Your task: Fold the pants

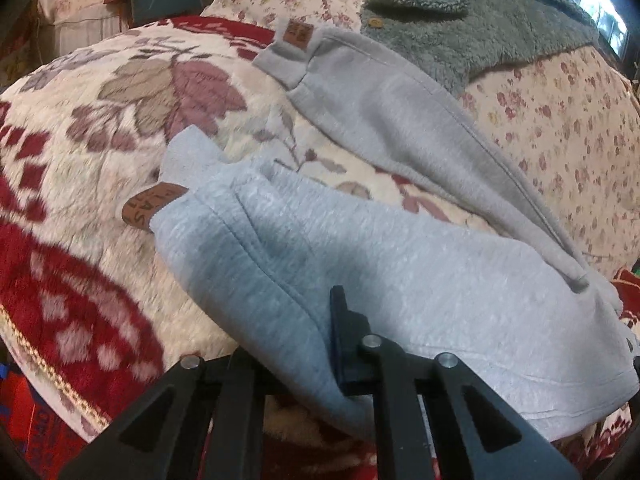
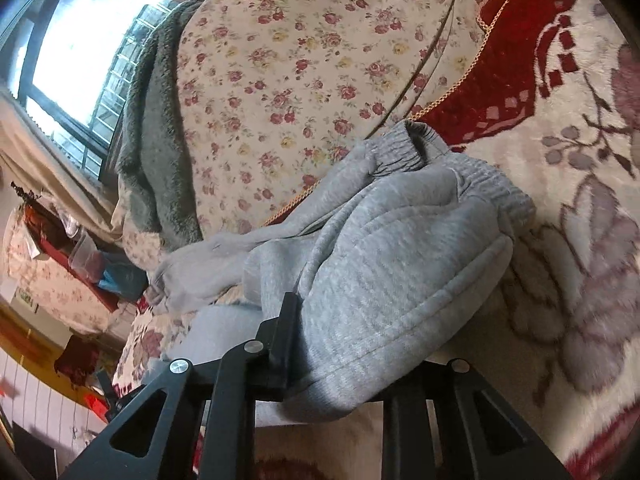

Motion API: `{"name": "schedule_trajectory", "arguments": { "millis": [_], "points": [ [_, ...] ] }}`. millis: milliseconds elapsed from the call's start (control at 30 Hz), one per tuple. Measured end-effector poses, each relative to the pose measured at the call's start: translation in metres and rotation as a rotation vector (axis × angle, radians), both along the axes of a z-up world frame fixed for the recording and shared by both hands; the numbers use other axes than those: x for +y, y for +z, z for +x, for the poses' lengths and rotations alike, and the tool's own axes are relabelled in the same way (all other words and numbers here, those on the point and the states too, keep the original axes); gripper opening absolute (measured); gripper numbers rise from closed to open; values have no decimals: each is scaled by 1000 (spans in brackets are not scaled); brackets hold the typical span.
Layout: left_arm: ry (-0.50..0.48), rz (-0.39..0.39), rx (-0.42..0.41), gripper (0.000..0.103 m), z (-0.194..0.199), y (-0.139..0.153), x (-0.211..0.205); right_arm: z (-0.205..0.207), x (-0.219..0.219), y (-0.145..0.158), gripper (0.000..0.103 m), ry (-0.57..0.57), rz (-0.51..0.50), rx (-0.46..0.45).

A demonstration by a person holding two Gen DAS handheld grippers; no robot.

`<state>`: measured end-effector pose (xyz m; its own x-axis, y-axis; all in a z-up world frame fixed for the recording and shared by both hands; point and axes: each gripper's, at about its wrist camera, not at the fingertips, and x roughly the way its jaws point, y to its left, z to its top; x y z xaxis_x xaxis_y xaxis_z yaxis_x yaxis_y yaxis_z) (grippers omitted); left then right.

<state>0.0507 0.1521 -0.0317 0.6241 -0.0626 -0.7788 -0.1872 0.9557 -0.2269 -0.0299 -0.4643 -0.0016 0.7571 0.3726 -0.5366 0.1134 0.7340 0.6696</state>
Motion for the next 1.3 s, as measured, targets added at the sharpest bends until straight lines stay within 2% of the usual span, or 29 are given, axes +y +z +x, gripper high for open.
{"name": "schedule_trajectory", "arguments": {
  "millis": [67, 133, 167, 200, 233, 267, 300, 333, 400, 500, 567, 633, 733, 833, 1000, 1067, 1133, 1200, 1300],
  "points": [
    [4, 15, 13, 12, -5, -3, 1, -7, 2, -3, 21, 2, -16, 24],
    [10, 33, 35, 16, -6, -8, 1, -8, 2, -14, 25, -12, -21, 85],
    [19, 40, 40, 23, -7, -11, 1, -7, 1, -22, 26, -28, -21, 134],
    [40, 55, 50, 39, -10, -13, 3, -7, 1, -28, 27, -37, -13, 174],
    [59, 68, 54, 50, -12, -13, 5, -8, 1, -32, 29, -38, -5, 202],
    [73, 64, 48, 70, -16, -12, 9, -9, 2, -30, 30, -34, -27, 214],
    [79, 53, 37, 75, -19, -10, 12, -10, 4, -24, 37, -30, -80, 225],
    [88, 38, 25, 75, -22, -8, 17, -12, 7, -16, 49, -34, -171, 247],
    [116, 49, 23, 75, -27, -3, 26, -19, 7, -4, 57, -55, -285, 263],
    [138, 54, 23, 76, -31, 3, 35, -32, 1, 18, 58, -83, -384, 227],
    [147, 65, 19, 76, -33, 7, 37, -38, 0, 37, 58, -108, -430, 170],
    [157, 81, 1, 76, -35, 15, 37, -38, 4, 54, 58, -95, -426, 101],
    [163, 67, -30, 77, -35, 26, 36, -23, 18, 65, 58, -37, -408, 48],
    [151, 81, -42, 78, -30, 30, 30, 5, 43, 56, 58, 33, -406, 38],
    [124, 121, -7, 79, -16, 19, 18, 42, 69, 25, 58, 99, -438, 87],
    [123, 141, 28, 79, -10, 9, 18, 54, 70, 9, 58, 91, -481, 124],
    [131, 145, 80, 79, -6, -3, 20, 64, 62, -11, 57, 67, -543, 201],
    [131, 122, 106, 79, -4, -11, 23, 69, 54, -22, 57, 76, -528, 232],
    [129, 116, 99, 79, -5, -8, 23, 68, 56, -16, 58, 96, -545, 224]
  ]
}}
